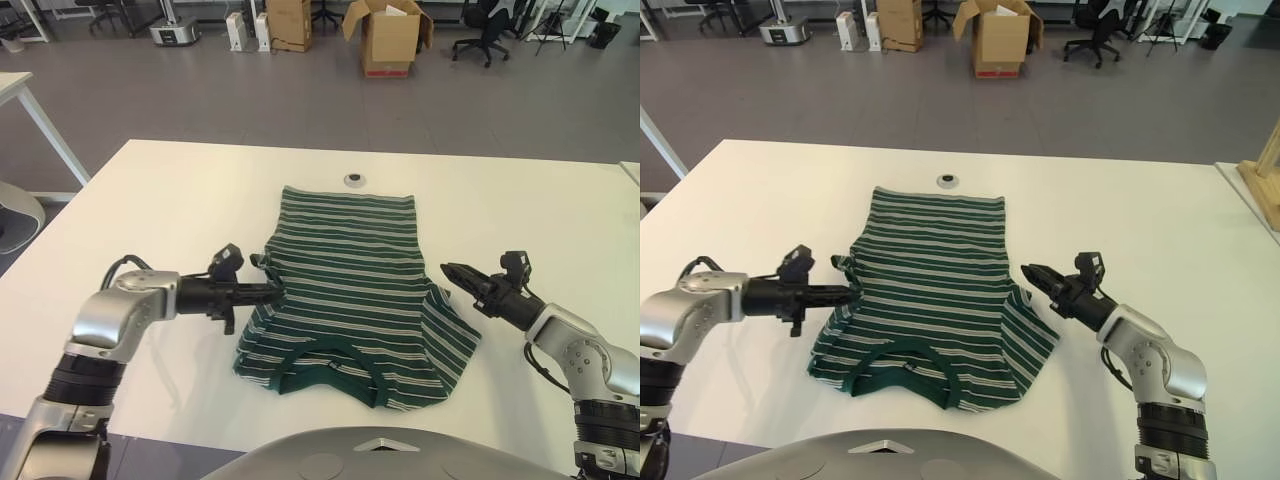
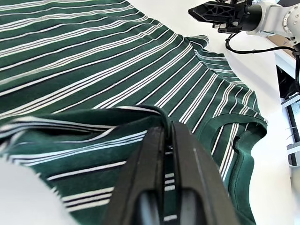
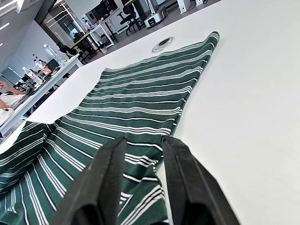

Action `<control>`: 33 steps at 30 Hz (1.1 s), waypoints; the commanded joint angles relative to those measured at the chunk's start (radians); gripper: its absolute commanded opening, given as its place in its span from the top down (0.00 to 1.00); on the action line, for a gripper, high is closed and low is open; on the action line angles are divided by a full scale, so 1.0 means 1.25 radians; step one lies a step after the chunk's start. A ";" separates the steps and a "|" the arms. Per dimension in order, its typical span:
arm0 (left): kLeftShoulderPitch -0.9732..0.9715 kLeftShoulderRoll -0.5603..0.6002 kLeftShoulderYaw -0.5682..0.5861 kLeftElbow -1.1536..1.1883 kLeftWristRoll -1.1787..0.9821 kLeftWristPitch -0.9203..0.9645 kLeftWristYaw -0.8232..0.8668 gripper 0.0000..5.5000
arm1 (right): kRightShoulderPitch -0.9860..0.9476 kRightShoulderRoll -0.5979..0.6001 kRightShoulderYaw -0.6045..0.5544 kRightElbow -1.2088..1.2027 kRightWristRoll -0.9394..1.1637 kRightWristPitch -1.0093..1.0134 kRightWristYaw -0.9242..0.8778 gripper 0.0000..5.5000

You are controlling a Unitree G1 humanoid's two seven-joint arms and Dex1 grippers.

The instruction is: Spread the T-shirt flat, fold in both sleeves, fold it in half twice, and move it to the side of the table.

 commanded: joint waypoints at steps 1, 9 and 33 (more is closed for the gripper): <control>0.008 -0.032 -0.040 -0.014 0.030 -0.011 0.050 0.84 | -0.004 -0.007 0.000 -0.002 -0.005 0.000 -0.006 0.74; -0.028 -0.109 0.167 -0.010 -0.116 0.019 0.170 0.79 | 0.083 -0.111 -0.048 -0.042 0.053 0.114 0.063 0.74; 0.093 -0.103 0.169 0.077 -0.031 -0.130 0.208 0.79 | 0.209 -0.266 0.065 -0.037 -0.006 0.150 0.232 0.66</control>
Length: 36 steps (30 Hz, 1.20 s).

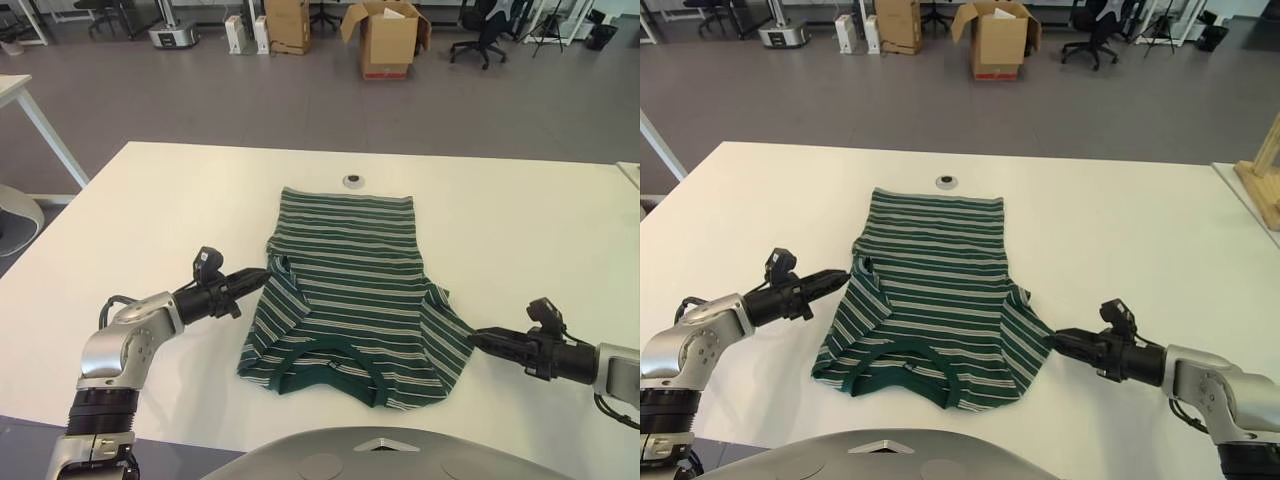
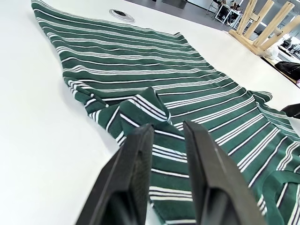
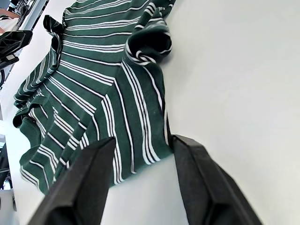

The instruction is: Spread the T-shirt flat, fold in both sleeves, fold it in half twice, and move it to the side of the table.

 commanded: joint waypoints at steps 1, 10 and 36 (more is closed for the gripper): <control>-0.017 0.012 0.002 0.015 0.013 -0.008 -0.004 0.79 | 0.024 0.003 0.029 -0.004 -0.011 0.014 -0.001 0.67; 0.014 0.020 -0.017 0.003 0.024 -0.013 -0.040 0.79 | 0.005 0.024 0.008 0.017 -0.005 0.010 -0.034 1.00; 0.035 -0.011 -0.042 -0.004 0.044 -0.034 -0.033 0.79 | -0.155 -0.030 -0.034 -0.030 0.050 0.075 0.002 1.00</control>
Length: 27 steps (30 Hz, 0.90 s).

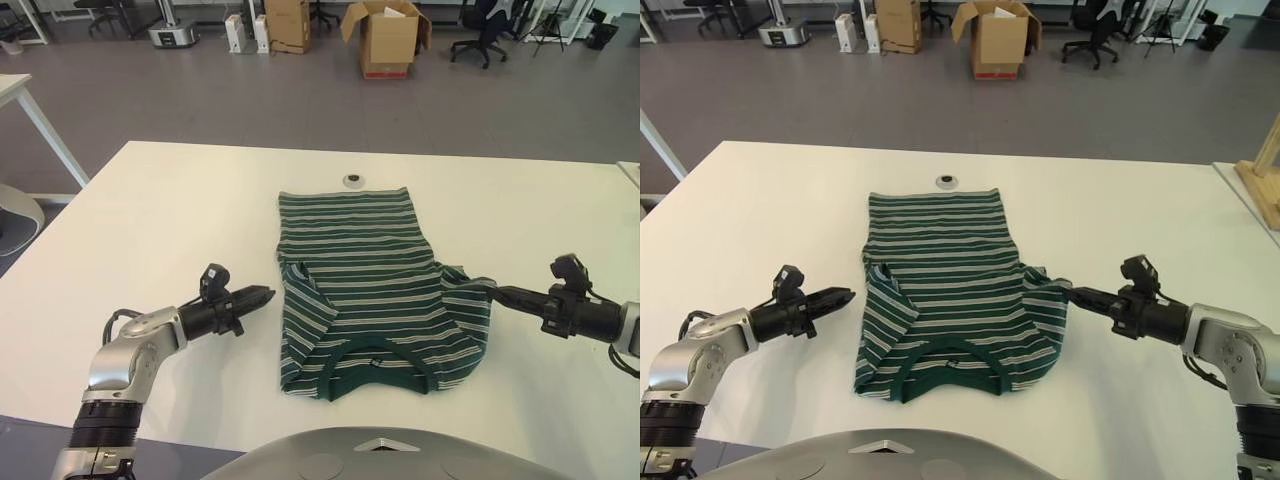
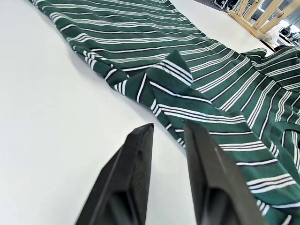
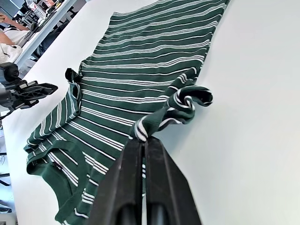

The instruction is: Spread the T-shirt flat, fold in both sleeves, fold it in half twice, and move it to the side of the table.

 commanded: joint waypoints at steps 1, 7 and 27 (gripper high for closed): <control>-0.014 0.000 -0.008 -0.003 0.007 -0.011 -0.002 0.79 | -0.018 0.030 0.043 -0.035 0.014 0.022 -0.016 1.00; -0.014 -0.003 -0.015 -0.002 0.009 -0.014 0.000 0.79 | -0.074 0.095 0.120 -0.059 0.011 0.044 -0.051 1.00; -0.025 -0.004 -0.041 0.003 0.075 -0.126 0.009 0.79 | -0.143 0.179 0.100 -0.077 0.005 -0.021 -0.205 0.72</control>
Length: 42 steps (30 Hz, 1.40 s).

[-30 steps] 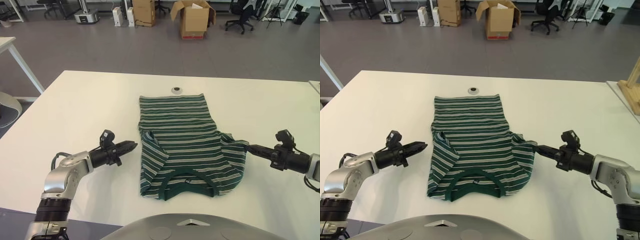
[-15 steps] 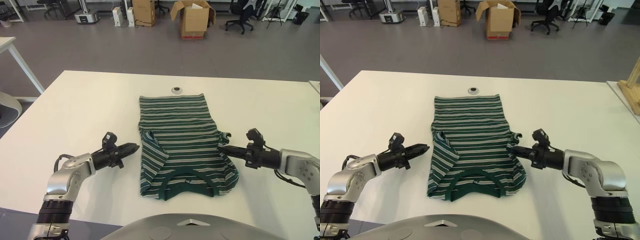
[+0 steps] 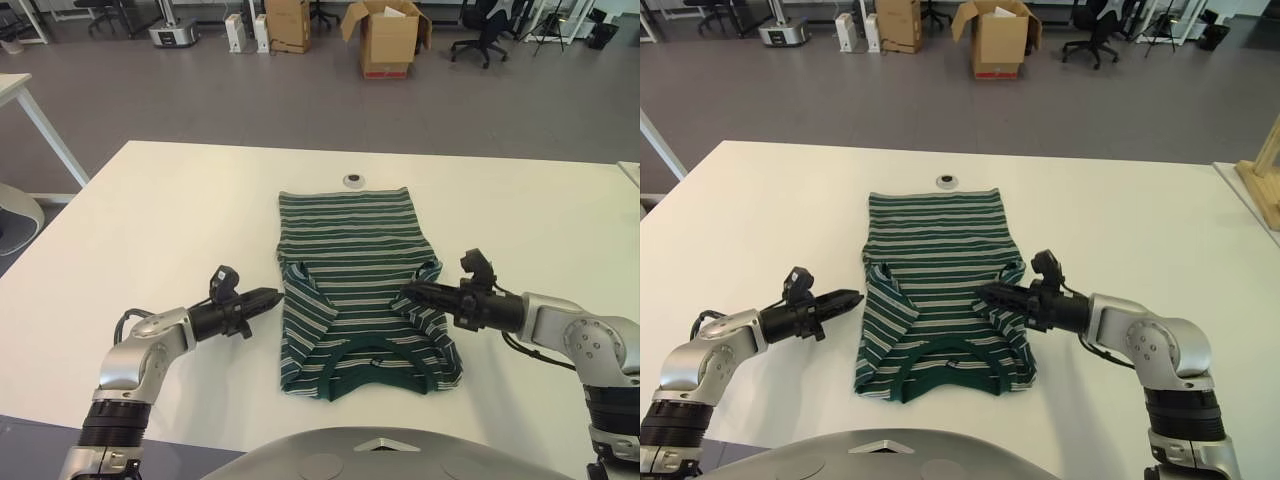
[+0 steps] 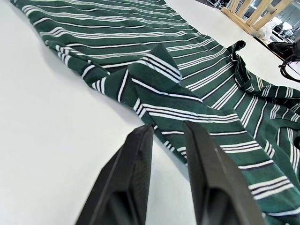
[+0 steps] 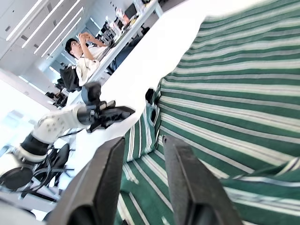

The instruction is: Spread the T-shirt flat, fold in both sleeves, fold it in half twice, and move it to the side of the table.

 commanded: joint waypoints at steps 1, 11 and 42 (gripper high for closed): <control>-0.031 0.028 -0.008 0.012 0.090 -0.147 -0.007 0.79 | -0.015 -0.078 -0.001 0.051 -0.182 -0.172 -0.049 0.72; -0.116 0.241 -0.165 0.253 0.484 -1.091 -0.145 0.59 | 0.122 -0.298 0.137 0.217 -0.713 -1.156 0.102 0.47; -0.156 0.289 -0.586 0.273 0.413 -1.242 -0.165 1.00 | 0.157 -0.379 0.525 0.180 -0.707 -1.393 0.211 0.99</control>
